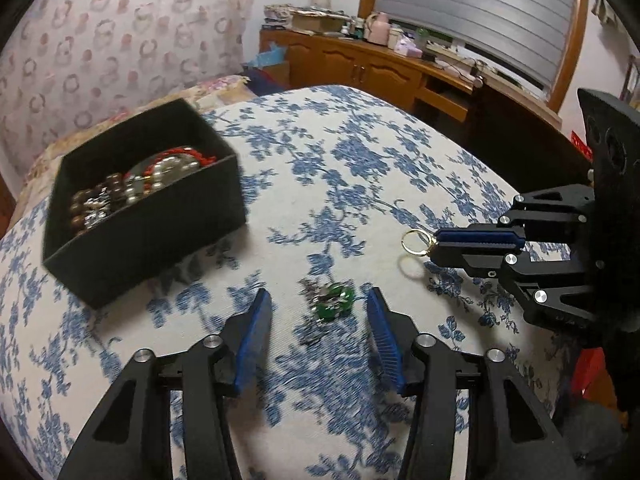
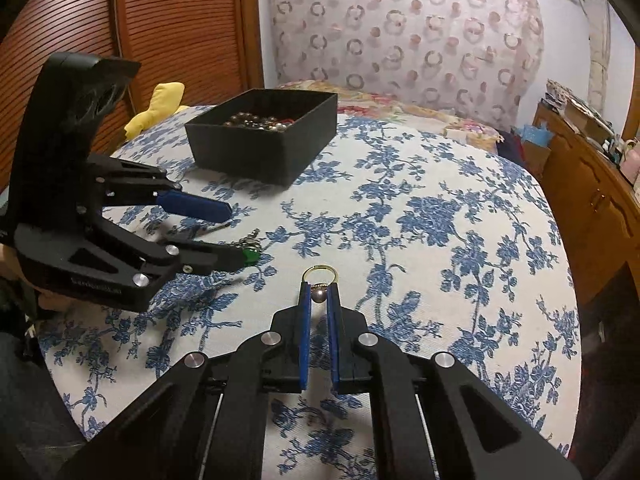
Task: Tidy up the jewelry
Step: 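Close the left tool on the green pendant, then carry the green pendant and gold ring into the black box and open both tools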
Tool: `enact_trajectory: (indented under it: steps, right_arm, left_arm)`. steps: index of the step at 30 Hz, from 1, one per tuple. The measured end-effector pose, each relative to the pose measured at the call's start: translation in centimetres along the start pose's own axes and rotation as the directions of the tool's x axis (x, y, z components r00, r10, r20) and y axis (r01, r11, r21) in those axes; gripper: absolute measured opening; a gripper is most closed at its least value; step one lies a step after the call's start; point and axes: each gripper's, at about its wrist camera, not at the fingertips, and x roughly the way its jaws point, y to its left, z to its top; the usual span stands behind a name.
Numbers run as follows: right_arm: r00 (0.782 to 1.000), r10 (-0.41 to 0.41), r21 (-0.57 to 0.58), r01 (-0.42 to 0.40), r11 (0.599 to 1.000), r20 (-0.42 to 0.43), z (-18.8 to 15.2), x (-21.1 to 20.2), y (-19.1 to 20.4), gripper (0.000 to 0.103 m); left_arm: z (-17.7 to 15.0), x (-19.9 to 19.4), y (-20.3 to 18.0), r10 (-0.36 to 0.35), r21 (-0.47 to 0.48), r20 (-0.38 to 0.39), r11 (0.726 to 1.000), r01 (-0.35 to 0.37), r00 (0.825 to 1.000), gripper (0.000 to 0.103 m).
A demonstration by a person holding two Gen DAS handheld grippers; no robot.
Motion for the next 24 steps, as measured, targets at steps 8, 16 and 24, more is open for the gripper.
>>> enact_trajectory:
  steps: [8,16,24]
  right_arm:
    - [1.0,0.004,0.008,-0.004,1.0,0.01,-0.1,-0.3,-0.3,0.009]
    - [1.0,0.011,-0.005,-0.011,1.0,0.024,0.7,-0.3,0.0,0.009]
    - [0.995,0.03,-0.039,-0.026,0.999,0.09,4.1,-1.0,0.7,0.009]
  left_arm:
    - [0.3,0.7,-1.0,0.034,0.062,0.002,0.998,-0.034,0.999,0.019]
    - [0.4,-1.0,-0.2,0.02,0.015,0.048,1.0,-0.021,0.999,0.017]
    - [2.8,-4.7,1.6,0.039,-0.027,0.146,0.999,-0.035,0.989,0.017]
